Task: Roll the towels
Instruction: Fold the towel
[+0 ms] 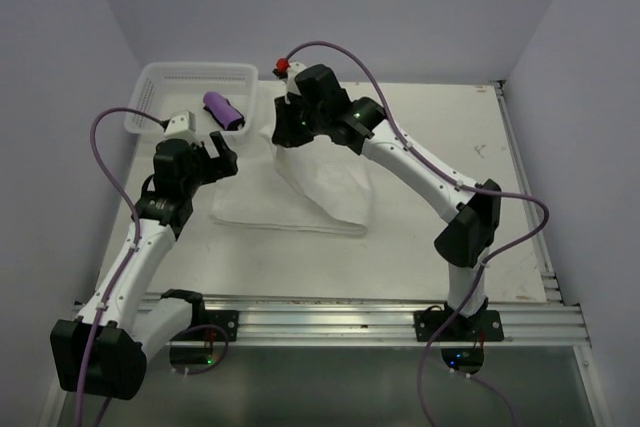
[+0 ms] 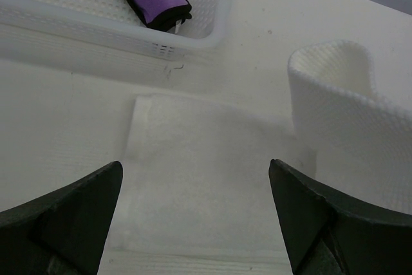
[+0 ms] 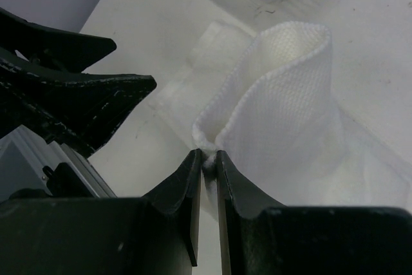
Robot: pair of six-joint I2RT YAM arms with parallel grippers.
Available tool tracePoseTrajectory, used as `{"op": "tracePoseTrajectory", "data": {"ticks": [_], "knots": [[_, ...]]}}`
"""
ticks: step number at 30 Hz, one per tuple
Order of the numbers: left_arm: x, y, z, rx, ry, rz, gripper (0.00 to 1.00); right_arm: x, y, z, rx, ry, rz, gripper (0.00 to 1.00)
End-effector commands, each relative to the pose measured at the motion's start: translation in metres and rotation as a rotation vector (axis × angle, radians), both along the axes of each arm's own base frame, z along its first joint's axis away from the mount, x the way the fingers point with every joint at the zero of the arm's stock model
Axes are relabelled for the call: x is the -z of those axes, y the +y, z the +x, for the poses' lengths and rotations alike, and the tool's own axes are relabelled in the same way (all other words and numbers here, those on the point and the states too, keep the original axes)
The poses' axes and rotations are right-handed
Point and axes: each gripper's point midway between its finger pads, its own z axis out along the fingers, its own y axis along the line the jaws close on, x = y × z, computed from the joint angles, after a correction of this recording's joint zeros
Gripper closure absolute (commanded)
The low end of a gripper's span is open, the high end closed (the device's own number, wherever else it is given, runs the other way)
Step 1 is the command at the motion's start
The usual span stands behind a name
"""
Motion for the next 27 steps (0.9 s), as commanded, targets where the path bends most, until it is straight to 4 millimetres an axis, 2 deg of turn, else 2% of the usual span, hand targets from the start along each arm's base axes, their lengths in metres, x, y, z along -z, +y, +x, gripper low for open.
{"op": "tracePoseTrajectory", "data": {"ticks": [1, 3, 5, 6, 11, 15, 17, 18, 19, 20, 22, 25, 27], "knots": [[-0.010, 0.012, -0.001, -0.071, -0.027, 0.012, 0.00, 0.004, 0.023, -0.005, -0.066, 0.004, 0.048, 1.00], [-0.010, 0.012, -0.002, -0.074, -0.029, 0.013, 0.00, 0.017, 0.034, -0.007, -0.083, 0.032, 0.054, 1.00], [-0.010, 0.012, -0.002, -0.075, -0.029, 0.014, 0.00, 0.022, 0.045, -0.010, -0.101, 0.037, 0.065, 1.00], [-0.011, 0.012, -0.002, -0.074, -0.031, 0.013, 0.00, 0.033, 0.050, -0.009, -0.108, 0.053, 0.056, 1.00], [-0.011, 0.013, -0.002, -0.079, -0.032, 0.015, 0.00, 0.038, 0.067, -0.006, -0.110, 0.063, 0.071, 1.00], [-0.012, 0.012, -0.002, -0.072, -0.033, 0.010, 0.00, 0.031, 0.077, -0.004, -0.116, 0.051, 0.091, 1.00], [-0.012, 0.010, -0.001, -0.066, -0.033, 0.002, 0.00, 0.016, 0.082, 0.000, -0.125, 0.025, 0.108, 1.00], [-0.011, 0.010, -0.002, -0.068, -0.030, 0.002, 0.00, 0.022, 0.083, 0.002, -0.123, 0.029, 0.099, 1.00], [-0.013, 0.011, -0.002, -0.071, -0.034, 0.003, 0.00, 0.011, 0.085, 0.003, -0.125, 0.015, 0.111, 1.00], [-0.013, 0.011, -0.002, -0.071, -0.036, 0.002, 0.00, 0.013, 0.087, 0.005, -0.123, 0.019, 0.110, 1.00], [-0.015, 0.011, -0.003, -0.075, -0.045, -0.001, 0.00, 0.002, 0.093, 0.006, -0.133, 0.007, 0.147, 1.00], [-0.017, 0.012, -0.003, -0.080, -0.047, -0.001, 0.01, 0.000, 0.101, 0.005, -0.147, 0.013, 0.184, 1.00], [-0.018, 0.014, -0.004, -0.089, -0.049, 0.001, 0.00, 0.009, 0.108, 0.002, -0.156, 0.036, 0.187, 1.00]]}}
